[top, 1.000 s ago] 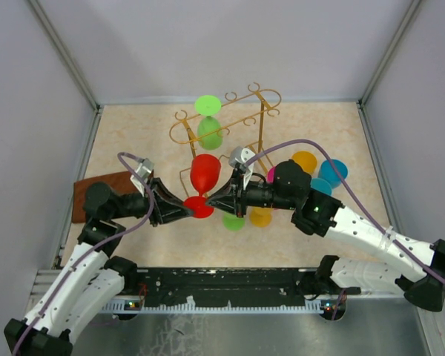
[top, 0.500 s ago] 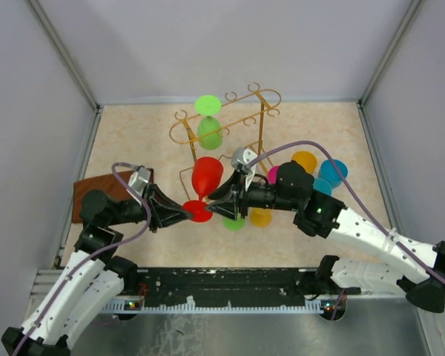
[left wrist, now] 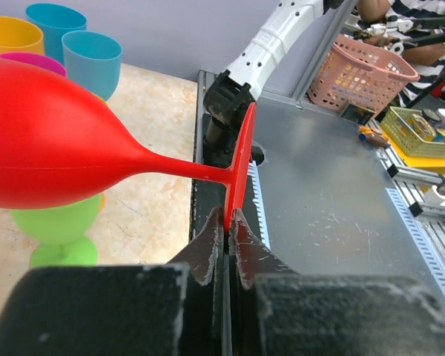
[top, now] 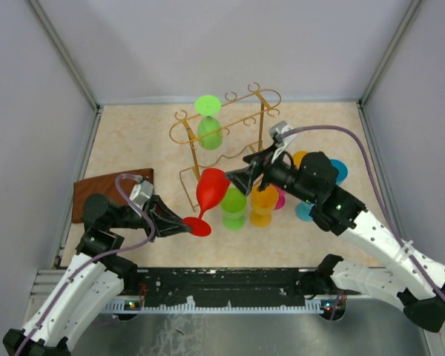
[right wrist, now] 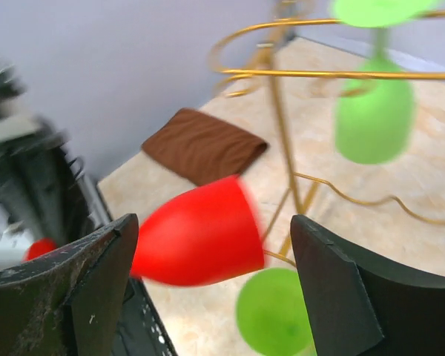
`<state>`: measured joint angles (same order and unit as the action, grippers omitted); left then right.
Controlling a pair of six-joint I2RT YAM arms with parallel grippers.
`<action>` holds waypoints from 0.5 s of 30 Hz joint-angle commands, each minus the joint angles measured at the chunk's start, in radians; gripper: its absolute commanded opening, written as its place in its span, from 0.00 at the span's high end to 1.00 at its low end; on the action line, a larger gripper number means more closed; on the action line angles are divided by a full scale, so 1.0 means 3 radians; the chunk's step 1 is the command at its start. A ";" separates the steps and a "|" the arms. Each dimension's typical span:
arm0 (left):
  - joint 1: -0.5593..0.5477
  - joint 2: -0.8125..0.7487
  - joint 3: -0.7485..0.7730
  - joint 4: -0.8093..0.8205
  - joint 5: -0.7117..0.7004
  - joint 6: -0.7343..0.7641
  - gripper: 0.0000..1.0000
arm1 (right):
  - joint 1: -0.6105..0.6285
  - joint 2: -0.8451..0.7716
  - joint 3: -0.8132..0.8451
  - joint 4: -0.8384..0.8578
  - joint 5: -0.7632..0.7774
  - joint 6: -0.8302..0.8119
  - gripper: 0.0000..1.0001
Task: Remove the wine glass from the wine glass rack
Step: Place the wine glass at the center of the board.
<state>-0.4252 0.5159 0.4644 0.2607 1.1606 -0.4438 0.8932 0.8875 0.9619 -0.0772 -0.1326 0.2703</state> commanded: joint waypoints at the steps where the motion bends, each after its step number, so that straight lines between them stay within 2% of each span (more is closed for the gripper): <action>1: -0.0016 -0.0018 -0.0015 0.0090 0.0223 0.0135 1.00 | -0.0810 0.0082 0.0106 -0.0089 -0.0415 0.0843 0.17; 3: -0.0017 -0.0048 -0.0002 0.0110 0.0257 0.0178 1.00 | -0.1042 0.0084 -0.0035 0.0131 -0.0827 0.1009 0.17; 10: -0.0016 -0.0121 0.0011 0.0232 0.0376 0.0198 1.00 | -0.1060 0.0153 -0.0266 0.0889 -0.1955 0.1226 0.17; 15: -0.0015 -0.0123 0.0009 0.0401 0.0472 0.0082 1.00 | -0.1060 0.0274 -0.0301 0.1069 -0.2213 0.1296 0.19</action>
<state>-0.4255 0.4892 0.4629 0.3004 1.2537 -0.4099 0.5755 0.9493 0.8696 0.1131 -0.6594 0.6140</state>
